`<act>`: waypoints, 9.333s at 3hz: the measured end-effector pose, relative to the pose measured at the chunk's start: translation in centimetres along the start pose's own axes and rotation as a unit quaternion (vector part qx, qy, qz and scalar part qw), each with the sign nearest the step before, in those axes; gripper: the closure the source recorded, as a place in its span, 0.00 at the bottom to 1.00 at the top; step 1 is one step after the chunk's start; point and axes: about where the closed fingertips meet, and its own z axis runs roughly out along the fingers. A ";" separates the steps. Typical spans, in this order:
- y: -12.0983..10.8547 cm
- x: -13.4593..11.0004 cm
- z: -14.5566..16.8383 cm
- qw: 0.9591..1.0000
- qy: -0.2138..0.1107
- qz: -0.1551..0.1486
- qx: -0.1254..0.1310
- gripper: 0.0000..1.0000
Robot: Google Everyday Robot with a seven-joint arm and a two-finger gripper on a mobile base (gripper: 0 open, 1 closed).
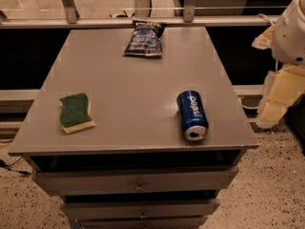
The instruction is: Place pepsi can upright
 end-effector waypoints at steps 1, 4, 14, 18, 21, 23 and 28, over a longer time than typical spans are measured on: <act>0.0 0.0 0.0 1.000 0.000 0.000 0.000 0.00; -0.8 -3.8 3.7 0.981 -0.062 -0.185 -0.011 0.00; 2.2 -7.9 13.6 0.644 -0.024 -0.757 -0.108 0.00; 3.7 -8.2 16.6 0.581 0.045 -0.804 -0.120 0.78; 1.8 -14.6 10.9 0.683 -0.006 -0.724 -0.100 1.00; 0.7 -15.2 9.9 0.724 -0.025 -0.686 -0.072 1.00; -2.6 -13.5 5.9 0.885 -0.361 -0.291 0.032 1.00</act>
Offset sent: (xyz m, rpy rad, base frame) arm 0.0208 0.0106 0.0007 -0.0373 -0.0231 0.1898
